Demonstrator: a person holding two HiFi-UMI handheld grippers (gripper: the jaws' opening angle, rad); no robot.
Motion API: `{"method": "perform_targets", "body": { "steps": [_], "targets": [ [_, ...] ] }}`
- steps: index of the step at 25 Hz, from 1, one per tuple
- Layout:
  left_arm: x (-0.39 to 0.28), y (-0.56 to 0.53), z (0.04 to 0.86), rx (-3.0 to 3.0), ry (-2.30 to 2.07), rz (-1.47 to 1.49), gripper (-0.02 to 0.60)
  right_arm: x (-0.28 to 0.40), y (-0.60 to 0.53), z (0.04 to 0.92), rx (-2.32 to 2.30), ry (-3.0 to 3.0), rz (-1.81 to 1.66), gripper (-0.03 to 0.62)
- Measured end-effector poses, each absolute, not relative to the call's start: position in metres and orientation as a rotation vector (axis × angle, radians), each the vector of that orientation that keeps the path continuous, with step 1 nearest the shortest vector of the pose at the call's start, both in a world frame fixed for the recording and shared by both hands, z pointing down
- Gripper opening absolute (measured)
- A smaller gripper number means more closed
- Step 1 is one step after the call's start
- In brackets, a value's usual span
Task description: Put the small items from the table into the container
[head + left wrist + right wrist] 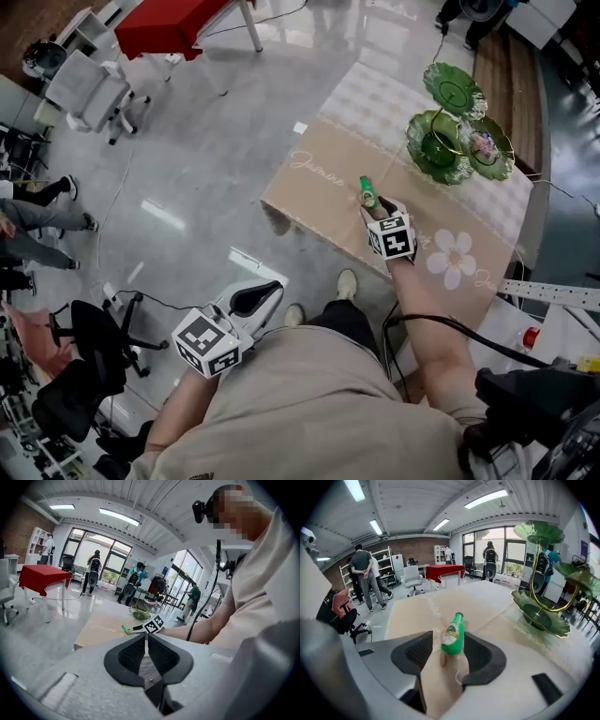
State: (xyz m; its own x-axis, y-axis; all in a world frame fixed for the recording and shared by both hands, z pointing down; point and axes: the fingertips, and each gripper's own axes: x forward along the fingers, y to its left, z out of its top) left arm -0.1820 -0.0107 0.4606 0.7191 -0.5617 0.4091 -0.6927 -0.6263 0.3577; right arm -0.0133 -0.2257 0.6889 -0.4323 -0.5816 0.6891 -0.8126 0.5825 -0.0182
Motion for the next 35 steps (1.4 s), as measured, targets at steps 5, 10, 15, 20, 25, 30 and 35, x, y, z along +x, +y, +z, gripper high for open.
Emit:
{"method": "perform_targets", "body": {
  "steps": [5,10,15,20,25,30,35],
  "targets": [
    [-0.176,-0.026,0.459,2.394,-1.015,0.377,0.011,-0.018,-0.244,0.713,1.069,-2.158,0.533,0.206],
    [-0.167,-0.04,0.457,2.381,-1.047,0.373,0.011,-0.017,-0.245,0.715,1.044,-2.173,0.554,0.189],
    [-0.15,-0.055,0.454,2.399,-1.031,0.365,0.011,-0.011,-0.24,0.707,1.005,-2.199,0.556,0.179],
    [-0.128,-0.066,0.452,2.444,-0.96,0.358,0.011,0.007,-0.226,0.679,0.995,-2.237,0.572,0.178],
    [-0.09,-0.08,0.452,2.506,-0.836,0.367,0.011,0.037,-0.217,0.639,1.014,-2.28,0.588,0.178],
    [-0.056,-0.089,0.449,2.569,-0.717,0.366,0.011,0.074,-0.208,0.598,1.047,-2.298,0.561,0.178],
    [-0.034,-0.095,0.447,2.604,-0.643,0.361,0.011,0.109,-0.202,0.558,1.069,-2.311,0.563,0.176]
  ]
}}
